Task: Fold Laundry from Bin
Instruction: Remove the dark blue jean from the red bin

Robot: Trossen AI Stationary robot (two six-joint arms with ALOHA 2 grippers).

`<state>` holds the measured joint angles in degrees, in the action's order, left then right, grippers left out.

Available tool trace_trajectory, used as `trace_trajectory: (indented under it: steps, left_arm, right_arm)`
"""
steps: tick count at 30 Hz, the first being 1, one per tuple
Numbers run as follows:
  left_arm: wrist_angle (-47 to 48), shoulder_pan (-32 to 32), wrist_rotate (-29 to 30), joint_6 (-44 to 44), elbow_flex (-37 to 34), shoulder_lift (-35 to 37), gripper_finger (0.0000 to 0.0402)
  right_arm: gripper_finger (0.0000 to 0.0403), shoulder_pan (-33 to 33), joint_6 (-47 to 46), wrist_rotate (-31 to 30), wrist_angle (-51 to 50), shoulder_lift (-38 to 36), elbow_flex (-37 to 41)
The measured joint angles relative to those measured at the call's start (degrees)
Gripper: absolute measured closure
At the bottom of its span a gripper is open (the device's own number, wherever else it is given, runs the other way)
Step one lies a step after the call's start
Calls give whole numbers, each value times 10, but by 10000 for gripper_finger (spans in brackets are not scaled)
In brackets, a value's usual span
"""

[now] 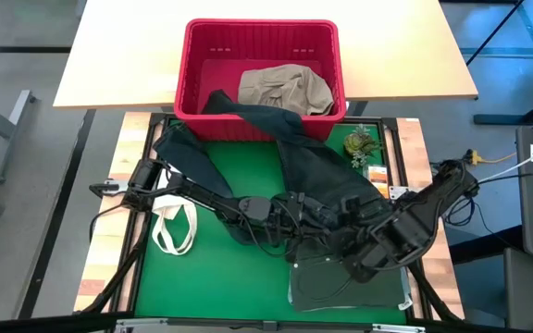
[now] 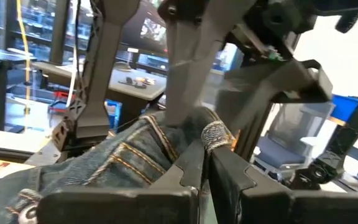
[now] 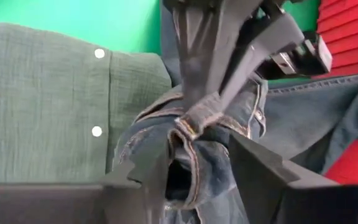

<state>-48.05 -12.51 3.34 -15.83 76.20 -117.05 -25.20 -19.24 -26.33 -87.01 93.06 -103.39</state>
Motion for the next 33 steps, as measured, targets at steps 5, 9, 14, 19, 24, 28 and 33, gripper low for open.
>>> trace_trajectory:
  steps: [5, 9, 14, 19, 24, 28, 33]
  left_arm:
    - [0, 0, -14, 0, 0, 0, 386]
    - [0, 0, -14, 0, 0, 0, 386]
    - [-1, 0, -14, 17, 0, 0, 370]
    - [-4, 2, -18, 55, 0, 1, 314]
    - [3, 11, -25, 60, 0, 6, 249]
    - [17, 30, -60, 60, 0, 32, 217]
    - [145, 59, -74, 65, 0, 85, 203]
  right_arm:
    - [307, 1, 0, 10, -14, 0, 0]
    - [380, 1, 1, 43, -10, 0, 0]
    - [385, 0, -13, 56, -12, -4, 0]
    - [398, -10, -18, 113, -17, -19, 0]
    - [396, -54, -60, 120, -29, -50, 0]
    - [397, -102, -109, 124, -32, -74, 0]
    - [398, -175, -150, 146, -32, -85, 0]
